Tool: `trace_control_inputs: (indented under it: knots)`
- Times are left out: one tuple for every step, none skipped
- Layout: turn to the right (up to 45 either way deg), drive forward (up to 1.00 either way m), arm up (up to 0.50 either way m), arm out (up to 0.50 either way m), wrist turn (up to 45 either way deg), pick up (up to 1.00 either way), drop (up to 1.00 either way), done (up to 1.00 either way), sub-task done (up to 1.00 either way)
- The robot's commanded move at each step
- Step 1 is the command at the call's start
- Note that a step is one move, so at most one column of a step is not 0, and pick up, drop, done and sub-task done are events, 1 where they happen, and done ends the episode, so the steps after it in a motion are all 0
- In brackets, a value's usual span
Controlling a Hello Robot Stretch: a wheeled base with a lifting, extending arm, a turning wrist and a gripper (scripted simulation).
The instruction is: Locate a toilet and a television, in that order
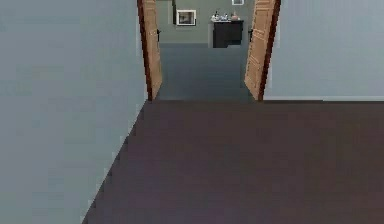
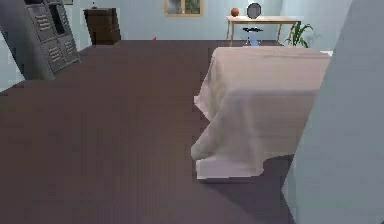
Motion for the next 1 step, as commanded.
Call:
trace_control_inputs:
  knots:
    - [0.0,0.2,0.0,0.0,0.0,0.0,0.0,0.0,0.0]
